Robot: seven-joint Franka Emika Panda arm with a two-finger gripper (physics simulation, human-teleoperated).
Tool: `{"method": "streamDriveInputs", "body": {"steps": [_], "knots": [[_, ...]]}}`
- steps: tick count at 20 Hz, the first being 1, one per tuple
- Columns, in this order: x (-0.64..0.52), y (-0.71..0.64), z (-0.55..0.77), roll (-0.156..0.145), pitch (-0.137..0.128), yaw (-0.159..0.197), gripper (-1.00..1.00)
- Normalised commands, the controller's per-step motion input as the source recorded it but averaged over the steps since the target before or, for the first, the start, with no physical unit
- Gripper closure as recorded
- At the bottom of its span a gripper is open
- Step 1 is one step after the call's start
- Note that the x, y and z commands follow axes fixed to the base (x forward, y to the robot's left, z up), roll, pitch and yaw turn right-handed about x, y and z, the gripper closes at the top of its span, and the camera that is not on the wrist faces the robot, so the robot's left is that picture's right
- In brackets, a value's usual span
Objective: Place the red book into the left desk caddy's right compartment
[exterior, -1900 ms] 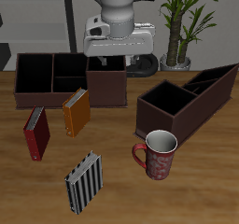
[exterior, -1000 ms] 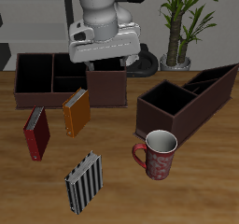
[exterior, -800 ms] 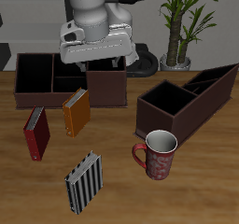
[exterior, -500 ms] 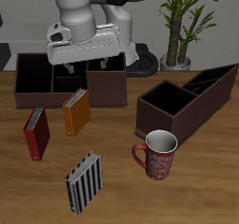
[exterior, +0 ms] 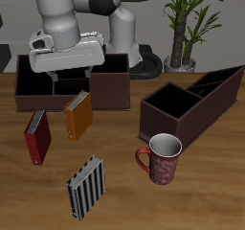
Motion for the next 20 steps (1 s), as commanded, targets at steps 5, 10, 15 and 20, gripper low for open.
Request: {"method": "streamDriveInputs", "body": {"steps": [5,10,15,20], "knots": [[0.14,-0.51,-0.10,-0.108,-0.013,-0.056,-1.00],[0.10,-0.31,-0.01,-0.072,-0.011,-0.034,-1.00],[0.09,-0.17,-0.04,-0.015,-0.001,-0.011,-1.00],[0.11,-0.15,-0.07,-0.025,-0.012,-0.010,-1.00]]}}
